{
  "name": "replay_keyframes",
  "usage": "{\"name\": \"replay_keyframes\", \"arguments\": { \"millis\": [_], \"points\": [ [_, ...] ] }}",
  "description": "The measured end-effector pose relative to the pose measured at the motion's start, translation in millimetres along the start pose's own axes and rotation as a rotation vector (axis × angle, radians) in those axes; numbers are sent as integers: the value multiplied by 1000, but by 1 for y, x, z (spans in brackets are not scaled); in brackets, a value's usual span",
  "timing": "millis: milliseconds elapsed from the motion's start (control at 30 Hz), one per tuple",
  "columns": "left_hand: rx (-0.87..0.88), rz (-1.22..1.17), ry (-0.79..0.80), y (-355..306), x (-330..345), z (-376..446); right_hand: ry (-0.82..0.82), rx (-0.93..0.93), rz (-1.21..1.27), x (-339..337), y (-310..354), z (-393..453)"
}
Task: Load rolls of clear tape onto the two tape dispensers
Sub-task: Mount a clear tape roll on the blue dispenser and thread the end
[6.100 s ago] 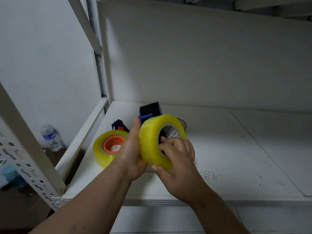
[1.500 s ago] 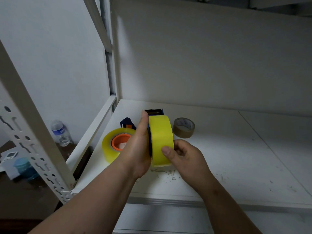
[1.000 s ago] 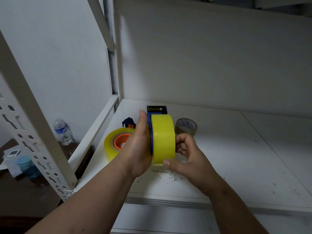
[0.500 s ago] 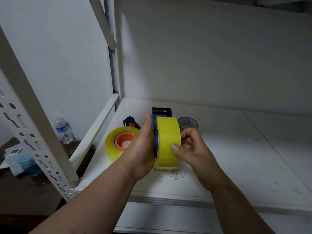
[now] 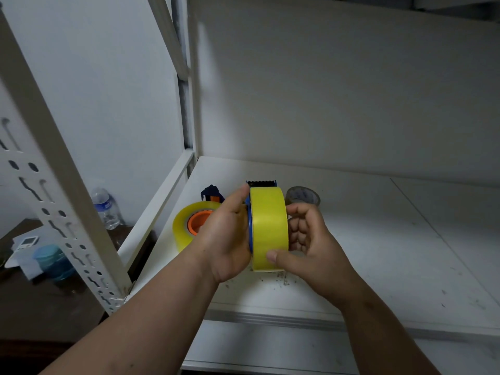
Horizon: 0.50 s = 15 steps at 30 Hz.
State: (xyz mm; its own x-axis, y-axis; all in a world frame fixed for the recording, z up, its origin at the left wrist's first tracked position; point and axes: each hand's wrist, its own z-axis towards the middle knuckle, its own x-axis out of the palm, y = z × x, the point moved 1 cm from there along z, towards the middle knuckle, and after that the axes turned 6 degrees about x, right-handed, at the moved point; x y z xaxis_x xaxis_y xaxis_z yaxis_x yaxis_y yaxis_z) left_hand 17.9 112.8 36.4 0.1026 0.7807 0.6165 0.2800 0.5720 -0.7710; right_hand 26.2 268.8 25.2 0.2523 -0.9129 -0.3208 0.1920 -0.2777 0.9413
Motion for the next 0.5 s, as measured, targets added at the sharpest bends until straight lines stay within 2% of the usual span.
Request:
{"name": "replay_keyframes", "arguments": {
  "millis": [133,400,500],
  "points": [
    [-4,-2,-18,1,0,-2,-54,8,74,3,1,0],
    [-7,-37,-34,3,1,-3,-228,-30,25,5,10,1],
    [-11,-33,-49,2,2,-3,-215,-57,63,1,11,0]
  ]
}}
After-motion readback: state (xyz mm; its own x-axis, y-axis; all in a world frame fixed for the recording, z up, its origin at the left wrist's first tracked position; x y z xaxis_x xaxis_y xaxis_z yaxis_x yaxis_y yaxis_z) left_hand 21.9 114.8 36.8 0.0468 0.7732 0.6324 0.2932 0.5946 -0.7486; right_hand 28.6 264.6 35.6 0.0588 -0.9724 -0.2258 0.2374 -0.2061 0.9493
